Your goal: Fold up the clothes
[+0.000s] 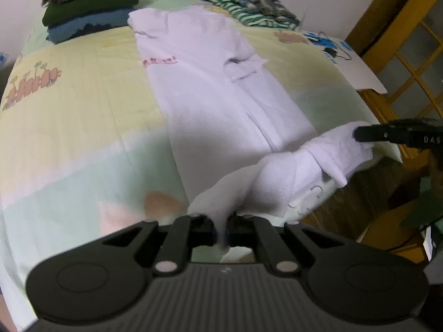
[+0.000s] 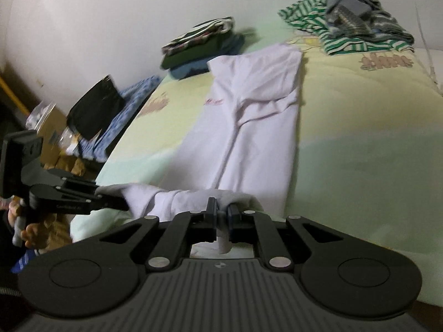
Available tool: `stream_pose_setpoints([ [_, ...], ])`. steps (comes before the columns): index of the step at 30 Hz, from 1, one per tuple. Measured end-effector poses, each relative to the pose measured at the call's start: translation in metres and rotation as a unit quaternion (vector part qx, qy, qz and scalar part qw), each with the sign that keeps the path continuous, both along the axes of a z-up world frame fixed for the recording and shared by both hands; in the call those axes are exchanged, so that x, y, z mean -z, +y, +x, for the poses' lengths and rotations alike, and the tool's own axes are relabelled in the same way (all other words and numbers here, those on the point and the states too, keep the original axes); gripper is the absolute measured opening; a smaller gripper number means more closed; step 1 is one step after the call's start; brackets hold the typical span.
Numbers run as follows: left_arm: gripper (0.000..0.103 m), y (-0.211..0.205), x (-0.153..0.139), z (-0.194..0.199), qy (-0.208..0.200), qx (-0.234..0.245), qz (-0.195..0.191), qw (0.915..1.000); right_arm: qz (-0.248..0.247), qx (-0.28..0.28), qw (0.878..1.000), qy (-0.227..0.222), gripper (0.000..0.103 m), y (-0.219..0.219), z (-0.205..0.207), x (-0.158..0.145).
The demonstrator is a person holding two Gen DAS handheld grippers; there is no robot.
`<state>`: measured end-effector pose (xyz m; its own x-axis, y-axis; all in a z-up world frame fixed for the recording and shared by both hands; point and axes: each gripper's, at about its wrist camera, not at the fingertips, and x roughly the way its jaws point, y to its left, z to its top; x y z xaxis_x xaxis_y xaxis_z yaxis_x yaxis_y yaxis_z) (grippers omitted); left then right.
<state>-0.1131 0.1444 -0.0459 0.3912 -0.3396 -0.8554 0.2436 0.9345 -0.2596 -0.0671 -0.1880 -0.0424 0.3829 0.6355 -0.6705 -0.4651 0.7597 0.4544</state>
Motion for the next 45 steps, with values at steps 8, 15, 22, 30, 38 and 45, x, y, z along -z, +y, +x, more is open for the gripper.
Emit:
stream_pose_setpoints([
  [8,0.0,0.001,0.001,0.03,0.026,-0.04,-0.026,0.9985,0.017,0.002,0.999,0.028,0.008,-0.002,0.037,0.011],
  [15,0.001,0.003,-0.004,0.02,0.049,-0.056,-0.046,0.9962,0.015,-0.038,0.997,0.073,0.012,-0.015,0.034,0.015],
  [22,0.003,-0.003,-0.017,0.052,0.024,-0.06,-0.025,0.9976,0.043,-0.074,0.992,0.092,0.027,-0.017,0.049,0.0],
  [30,0.004,-0.011,0.013,0.091,0.031,-0.06,0.012,0.9977,-0.048,-0.089,0.995,-0.009,0.037,-0.008,0.047,0.001],
  [38,0.065,0.013,0.005,0.055,-0.013,-0.012,0.051,0.9985,-0.177,-0.208,0.955,-0.115,0.045,-0.005,0.008,0.014],
  [45,0.066,-0.01,0.014,0.047,-0.03,0.101,0.082,0.9911,-0.249,-0.29,0.899,-0.216,0.046,0.034,0.0,0.03],
])
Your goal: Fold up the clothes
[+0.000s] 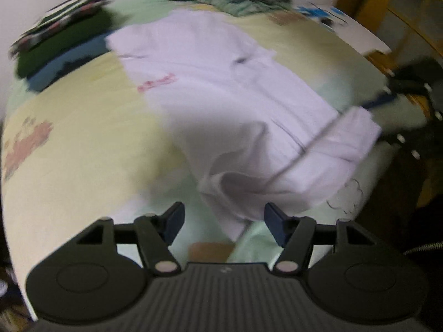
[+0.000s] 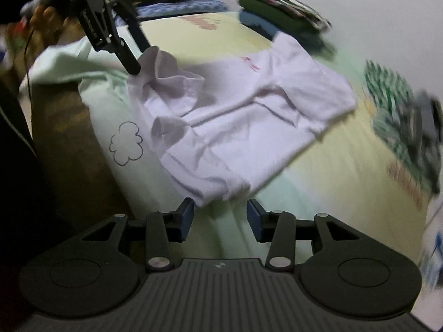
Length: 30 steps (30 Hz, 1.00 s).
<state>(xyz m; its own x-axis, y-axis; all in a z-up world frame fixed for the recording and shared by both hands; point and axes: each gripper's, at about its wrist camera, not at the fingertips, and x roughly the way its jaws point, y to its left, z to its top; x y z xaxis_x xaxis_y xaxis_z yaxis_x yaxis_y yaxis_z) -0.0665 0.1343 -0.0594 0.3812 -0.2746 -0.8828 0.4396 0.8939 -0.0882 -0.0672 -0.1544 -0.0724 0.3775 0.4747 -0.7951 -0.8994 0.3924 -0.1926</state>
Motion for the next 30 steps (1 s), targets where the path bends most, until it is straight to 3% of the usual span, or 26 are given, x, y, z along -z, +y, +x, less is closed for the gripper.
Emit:
stream_pose_setpoints([
  [3,0.068,-0.001,0.005,0.015,0.0,-0.017,-0.012,0.9998,0.016,-0.007,1.0,0.009,0.043,0.007,0.011,-0.003],
  [4,0.063,0.0,0.006,0.022,0.0,-0.029,-0.015,0.9995,0.035,0.002,0.999,0.026,0.032,0.007,0.02,-0.006],
  [5,0.05,0.001,0.007,0.03,0.003,-0.042,-0.024,0.9988,0.054,0.019,0.997,0.049,0.023,0.006,0.028,-0.009],
  [6,0.044,0.004,0.008,0.04,0.008,-0.054,-0.037,0.9979,0.072,0.038,0.994,0.073,0.01,0.006,0.037,-0.012],
  [8,0.028,0.009,0.011,0.059,0.011,-0.082,-0.056,0.995,0.11,0.082,0.984,0.111,0.009,0.001,0.057,-0.015],
  [10,0.019,0.013,0.015,0.074,0.009,-0.107,-0.058,0.9925,0.138,0.122,0.973,0.137,0.008,-0.003,0.075,-0.015],
  [15,0.019,0.022,0.02,0.099,0.01,-0.146,-0.065,0.987,0.159,0.215,0.945,0.189,0.008,-0.008,0.103,0.006],
  [16,0.022,0.023,0.018,0.096,0.007,-0.141,-0.068,0.9876,0.156,0.229,0.94,0.201,0.008,-0.008,0.105,0.013],
  [19,0.066,0.031,0.007,0.073,-0.008,-0.125,-0.07,0.9897,0.164,0.256,0.925,0.227,0.018,-0.014,0.107,0.024],
  [21,0.069,0.038,-0.001,0.054,-0.017,-0.111,-0.071,0.9911,0.18,0.253,0.923,0.226,0.025,-0.021,0.103,0.02],
  [23,0.072,0.044,-0.006,0.037,-0.016,-0.104,-0.069,0.9921,0.194,0.243,0.925,0.218,0.049,-0.028,0.098,0.012],
  [28,0.078,0.05,-0.005,0.013,-0.003,-0.107,-0.095,0.9897,0.202,0.207,0.934,0.209,0.053,-0.041,0.09,-0.003],
  [30,0.078,0.038,0.004,0.014,0.004,-0.093,-0.095,0.9911,0.188,0.177,0.945,0.2,0.056,-0.037,0.085,-0.004],
])
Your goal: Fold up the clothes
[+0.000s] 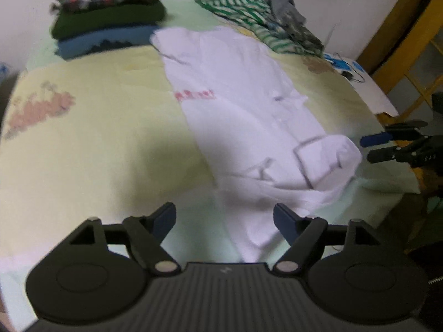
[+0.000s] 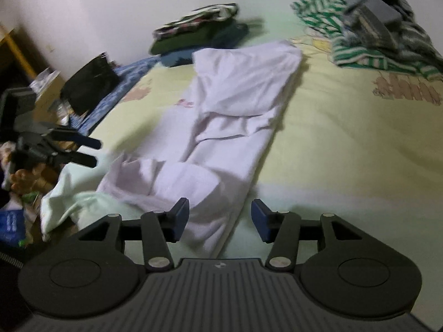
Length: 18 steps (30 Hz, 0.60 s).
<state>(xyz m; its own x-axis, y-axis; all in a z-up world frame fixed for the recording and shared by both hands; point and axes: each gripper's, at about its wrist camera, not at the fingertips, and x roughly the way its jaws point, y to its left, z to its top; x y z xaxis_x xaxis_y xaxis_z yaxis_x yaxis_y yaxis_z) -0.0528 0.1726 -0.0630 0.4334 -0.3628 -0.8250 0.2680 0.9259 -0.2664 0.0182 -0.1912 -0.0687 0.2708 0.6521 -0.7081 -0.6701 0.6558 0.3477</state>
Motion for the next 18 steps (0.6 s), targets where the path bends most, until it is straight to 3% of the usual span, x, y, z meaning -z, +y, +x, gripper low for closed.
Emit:
stream_pose_setpoints([
  [3,0.074,-0.019,0.014,0.006,-0.001,0.014,0.008,0.9999,-0.036,-0.039,0.998,-0.035,0.059,0.014,-0.007,0.005],
  [5,0.055,-0.025,0.021,0.011,0.006,0.013,0.011,0.9998,-0.052,-0.054,0.995,-0.061,0.058,0.025,-0.01,0.01],
  [7,0.045,-0.031,0.025,0.014,0.007,0.015,0.018,0.9997,-0.055,-0.064,0.994,-0.077,0.058,0.033,-0.011,0.015],
  [10,0.021,-0.04,0.019,0.01,-0.014,0.023,0.046,0.9986,-0.06,-0.084,0.989,-0.102,0.056,0.045,-0.014,0.021],
  [12,0.017,-0.04,0.014,0.008,-0.023,0.019,0.053,0.9982,-0.064,-0.083,0.989,-0.103,0.035,0.049,-0.012,0.023],
  [13,0.015,-0.039,0.01,0.006,-0.026,0.016,0.054,0.9981,-0.066,-0.082,0.989,-0.103,0.015,0.05,-0.01,0.025],
  [18,0.009,-0.037,-0.014,-0.003,-0.064,0.0,0.052,0.9966,-0.028,-0.062,0.994,-0.086,0.009,0.038,-0.014,0.01],
])
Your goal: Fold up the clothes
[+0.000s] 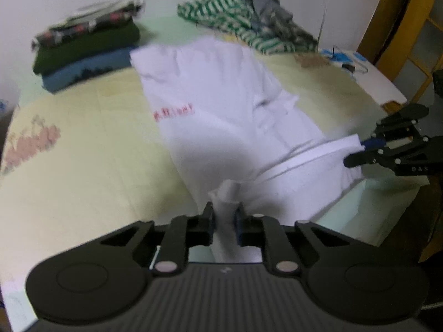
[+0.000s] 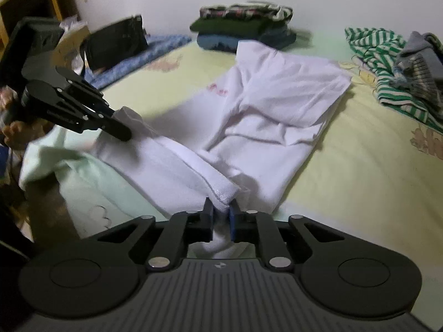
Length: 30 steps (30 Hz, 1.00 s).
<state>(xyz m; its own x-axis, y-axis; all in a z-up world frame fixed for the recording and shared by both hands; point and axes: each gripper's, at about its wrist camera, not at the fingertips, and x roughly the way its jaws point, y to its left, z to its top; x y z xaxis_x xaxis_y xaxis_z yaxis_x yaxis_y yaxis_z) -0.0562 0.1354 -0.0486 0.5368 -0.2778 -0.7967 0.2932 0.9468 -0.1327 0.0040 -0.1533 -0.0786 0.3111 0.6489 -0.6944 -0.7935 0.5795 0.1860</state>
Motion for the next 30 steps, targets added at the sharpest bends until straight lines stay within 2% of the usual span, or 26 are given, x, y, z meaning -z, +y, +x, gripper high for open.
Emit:
stream_pose_setpoints([
  [4,0.006,-0.003,-0.012,0.009,-0.025,-0.001,-0.007,0.9997,0.037,0.017,0.999,0.007,0.008,-0.006,0.002,-0.017],
  [8,0.006,-0.002,-0.014,0.034,-0.045,-0.018,-0.002,0.9988,0.069,0.054,0.996,0.004,0.008,-0.005,0.022,-0.022],
  [11,0.006,0.0,-0.001,0.063,-0.034,-0.037,-0.002,0.9987,0.066,0.077,0.995,-0.014,0.008,0.003,0.04,-0.017],
  [15,0.007,0.0,0.026,0.091,-0.01,-0.054,0.021,0.9983,0.045,0.104,0.993,-0.022,0.008,0.017,0.063,0.009],
  [17,0.017,0.0,0.037,0.098,0.0,-0.06,0.033,0.9977,0.042,0.116,0.992,-0.01,0.011,0.023,0.073,0.023],
  [18,0.019,0.002,0.036,0.095,-0.001,-0.061,0.035,0.9975,0.038,0.12,0.992,-0.005,0.012,0.025,0.074,0.028],
  [19,0.026,0.004,0.035,0.093,-0.002,-0.062,0.037,0.9974,0.034,0.125,0.992,-0.003,0.019,0.024,0.075,0.03],
  [20,0.039,0.006,0.035,0.091,-0.004,-0.063,0.039,0.9973,0.031,0.129,0.991,-0.002,0.024,0.024,0.075,0.031],
  [21,0.045,0.009,0.032,0.085,-0.006,-0.063,0.04,0.9972,0.033,0.136,0.99,-0.002,0.029,0.02,0.073,0.028],
  [22,0.05,0.014,0.027,0.077,-0.009,-0.062,0.04,0.9973,0.039,0.142,0.989,-0.001,0.038,0.011,0.07,0.022],
  [23,0.05,0.018,0.023,0.069,-0.012,-0.061,0.039,0.9973,0.045,0.148,0.988,-0.001,0.042,0.002,0.066,0.015],
  [25,0.05,0.028,0.015,0.049,-0.009,-0.054,0.039,0.9978,0.049,0.151,0.987,0.009,0.042,-0.019,0.057,0.002],
  [28,0.05,0.035,0.014,0.02,0.015,-0.034,0.037,0.9986,0.009,0.142,0.989,0.043,0.041,-0.043,0.039,-0.007],
  [30,0.047,0.034,0.024,0.004,0.042,-0.017,0.043,0.9981,-0.034,0.136,0.988,0.06,0.04,-0.052,0.022,-0.007],
])
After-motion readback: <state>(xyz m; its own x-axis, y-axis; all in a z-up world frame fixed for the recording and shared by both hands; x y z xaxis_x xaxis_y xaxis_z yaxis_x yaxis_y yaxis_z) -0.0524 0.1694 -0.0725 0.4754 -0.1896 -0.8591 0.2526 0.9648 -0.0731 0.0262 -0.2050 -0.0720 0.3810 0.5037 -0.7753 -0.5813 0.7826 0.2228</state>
